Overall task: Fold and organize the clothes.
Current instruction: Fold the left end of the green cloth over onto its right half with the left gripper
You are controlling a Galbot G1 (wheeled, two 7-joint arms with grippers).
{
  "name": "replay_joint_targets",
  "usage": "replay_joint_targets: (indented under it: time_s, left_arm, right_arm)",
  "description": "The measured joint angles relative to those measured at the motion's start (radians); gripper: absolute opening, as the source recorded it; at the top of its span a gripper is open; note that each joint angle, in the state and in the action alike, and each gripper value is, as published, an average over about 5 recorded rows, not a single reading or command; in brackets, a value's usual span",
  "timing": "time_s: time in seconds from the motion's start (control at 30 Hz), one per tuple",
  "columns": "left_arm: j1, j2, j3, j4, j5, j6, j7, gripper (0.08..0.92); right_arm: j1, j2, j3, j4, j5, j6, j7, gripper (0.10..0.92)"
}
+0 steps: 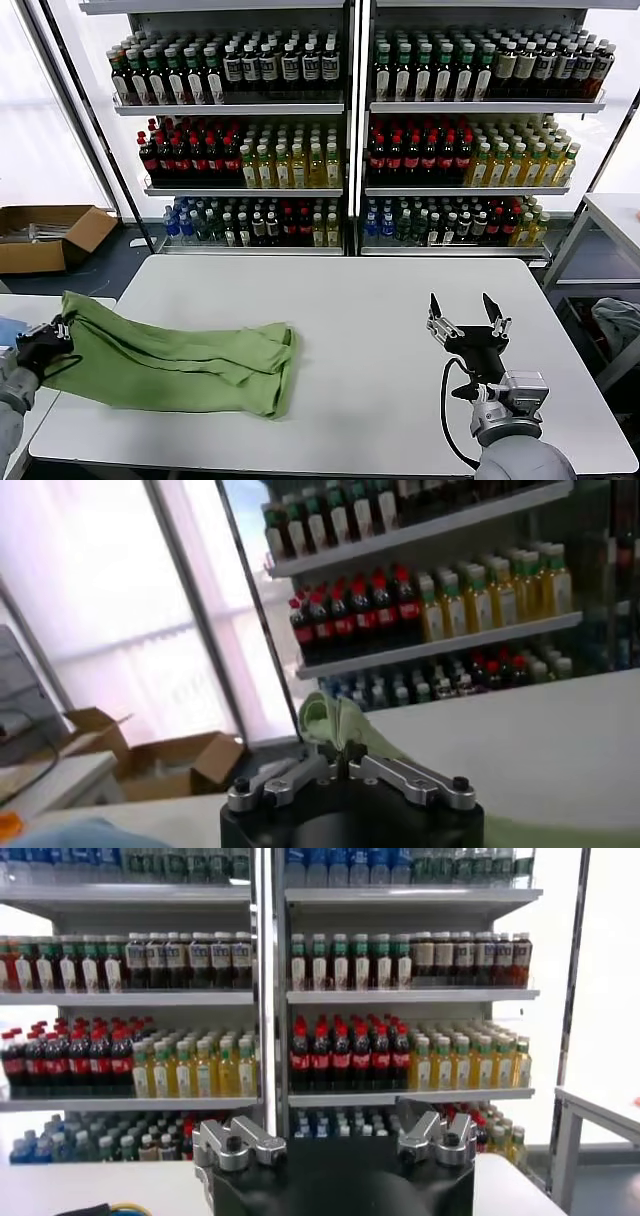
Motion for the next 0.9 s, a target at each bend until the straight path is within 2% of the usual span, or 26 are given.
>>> replay_joint_targets:
  time_s: [0.17, 0.57, 0.9]
  left_arm:
    - [0.006, -0.037, 0.061, -0.057, 0.021, 0.016, -0.008, 0.101]
    - [-0.03, -0.209, 0.306, -0.199, 0.059, 0.072, -0.042, 0.101]
    - [-0.056, -0.287, 0.469, -0.24, 0.094, 0.101, -0.046, 0.101]
  right_arm:
    - [-0.009, 0.006, 0.008, 0.006, -0.003, 0.002, 0.0, 0.823]
    - [-0.057, 0.03, 0.032, 0.014, -0.026, 0.019, -0.002, 0.823]
    - [-0.105, 0.046, 0.047, 0.008, -0.039, 0.036, -0.004, 0.823]
